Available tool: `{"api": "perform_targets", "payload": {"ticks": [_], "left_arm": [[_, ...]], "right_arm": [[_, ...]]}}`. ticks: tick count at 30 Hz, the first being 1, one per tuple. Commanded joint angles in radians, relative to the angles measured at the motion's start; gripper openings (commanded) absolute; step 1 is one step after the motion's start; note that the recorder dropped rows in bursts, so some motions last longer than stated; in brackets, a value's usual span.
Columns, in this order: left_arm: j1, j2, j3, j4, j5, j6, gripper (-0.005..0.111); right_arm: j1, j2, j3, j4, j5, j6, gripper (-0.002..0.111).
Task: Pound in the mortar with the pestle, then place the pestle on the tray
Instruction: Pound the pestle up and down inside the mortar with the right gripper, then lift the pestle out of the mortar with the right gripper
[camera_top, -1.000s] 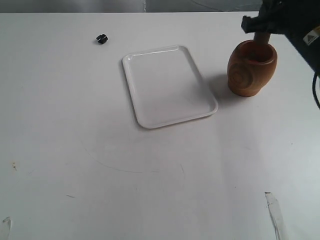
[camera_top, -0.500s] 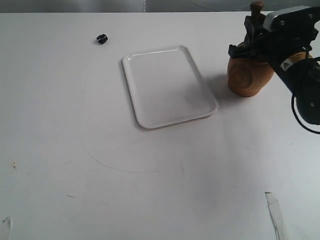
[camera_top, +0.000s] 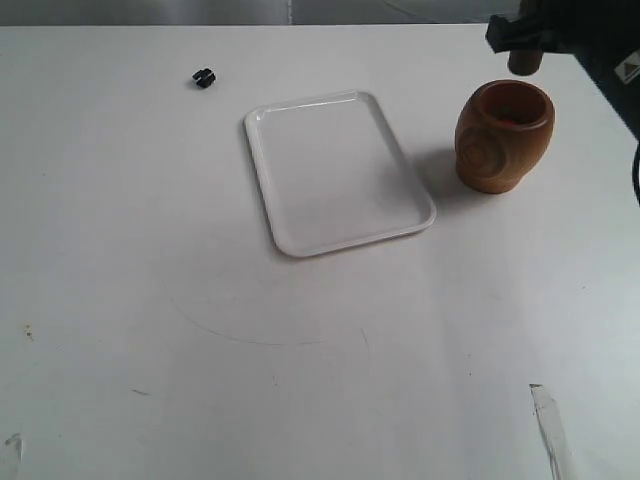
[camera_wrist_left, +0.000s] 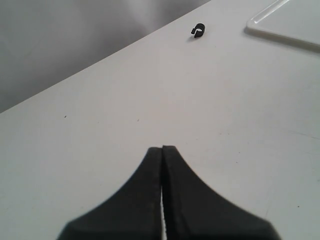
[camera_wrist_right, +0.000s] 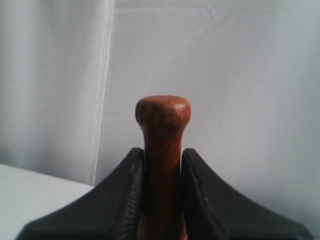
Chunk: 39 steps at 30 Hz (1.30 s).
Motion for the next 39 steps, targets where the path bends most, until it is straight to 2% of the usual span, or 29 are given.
{"api": "perform_targets", "payload": {"ticks": [1, 7, 11, 16, 21, 24, 29, 34, 39], "left_arm": [[-0.008, -0.001, 0.001, -0.007, -0.003, -0.008, 0.0], [-0.008, -0.001, 0.001, -0.007, -0.003, -0.008, 0.0], [-0.008, -0.001, 0.001, -0.007, -0.003, -0.008, 0.0], [-0.008, -0.001, 0.001, -0.007, -0.003, -0.008, 0.0], [-0.008, -0.001, 0.001, -0.007, -0.003, -0.008, 0.0], [-0.008, -0.001, 0.001, -0.007, -0.003, -0.008, 0.0], [-0.008, -0.001, 0.001, -0.007, -0.003, -0.008, 0.0], [-0.008, -0.001, 0.001, -0.007, -0.003, -0.008, 0.0], [-0.008, -0.001, 0.001, -0.007, -0.003, -0.008, 0.0]], "right_arm": [[-0.002, 0.128, 0.002, 0.019, -0.005, -0.062, 0.0], [-0.002, 0.323, 0.002, 0.056, -0.115, -0.085, 0.0], [-0.002, 0.352, 0.002, 0.039, -0.183, -0.08, 0.0], [-0.002, 0.203, 0.002, 0.002, -0.156, -0.058, 0.0], [-0.002, -0.088, 0.002, 0.002, 0.016, -0.057, 0.0], [-0.002, -0.106, 0.002, 0.004, 0.035, -0.044, 0.0], [-0.002, 0.044, 0.002, 0.004, 0.004, -0.04, 0.0], [-0.002, 0.329, 0.002, 0.018, -0.156, -0.039, 0.0], [-0.002, 0.327, 0.002, 0.01, -0.229, -0.039, 0.0]]}}
